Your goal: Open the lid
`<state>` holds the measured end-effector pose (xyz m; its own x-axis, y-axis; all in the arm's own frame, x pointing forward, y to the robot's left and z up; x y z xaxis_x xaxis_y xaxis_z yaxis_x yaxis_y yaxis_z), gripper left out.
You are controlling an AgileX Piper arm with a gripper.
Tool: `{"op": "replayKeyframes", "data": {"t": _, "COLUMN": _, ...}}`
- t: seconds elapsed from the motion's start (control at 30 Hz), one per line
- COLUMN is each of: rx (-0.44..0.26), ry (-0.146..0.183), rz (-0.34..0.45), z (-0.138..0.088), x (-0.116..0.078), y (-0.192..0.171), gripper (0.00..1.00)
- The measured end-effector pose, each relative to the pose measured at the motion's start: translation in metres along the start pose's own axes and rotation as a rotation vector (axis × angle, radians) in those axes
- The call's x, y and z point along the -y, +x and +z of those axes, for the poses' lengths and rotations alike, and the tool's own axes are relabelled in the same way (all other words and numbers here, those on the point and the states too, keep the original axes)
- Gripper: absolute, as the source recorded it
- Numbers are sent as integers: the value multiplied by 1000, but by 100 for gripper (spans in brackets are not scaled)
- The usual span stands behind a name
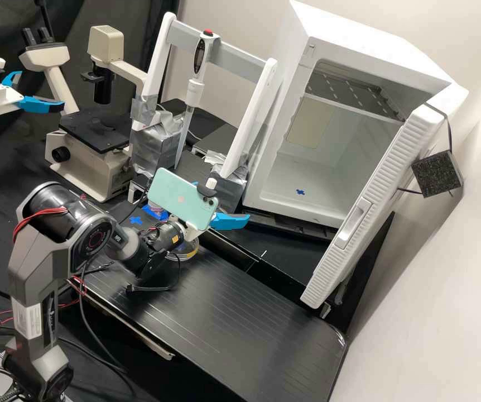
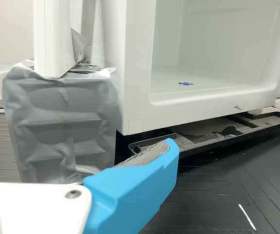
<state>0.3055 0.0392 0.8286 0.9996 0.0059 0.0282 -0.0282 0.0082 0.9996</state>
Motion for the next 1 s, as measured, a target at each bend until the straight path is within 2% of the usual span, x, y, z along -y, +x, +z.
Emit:
{"op": "replayKeyframes", "data": {"t": 0.3, "rx": -1, "ry": 0, "rz": 1, "z": 1, "x": 1, "y": -3, "gripper": 100}}
{"op": "replayKeyframes", "data": {"t": 0.47, "rx": 6, "ry": -14, "rz": 19, "z": 8, "x": -4, "y": -37, "gripper": 100}}
{"op": "replayKeyframes", "data": {"t": 0.53, "rx": -1, "ry": -1, "rz": 46, "z": 12, "x": -9, "y": -58, "gripper": 100}}
{"op": "replayKeyframes", "data": {"t": 0.67, "rx": -54, "ry": 25, "rz": 87, "z": 9, "x": -17, "y": -92, "gripper": 100}}
{"op": "replayKeyframes", "data": {"t": 0.77, "rx": -94, "ry": 28, "rz": 84, "z": 6, "x": -14, "y": -116, "gripper": 100}}
{"op": "replayKeyframes", "data": {"t": 1.0, "rx": -159, "ry": -2, "rz": 34, "z": 4, "x": -5, "y": -145, "gripper": 100}}
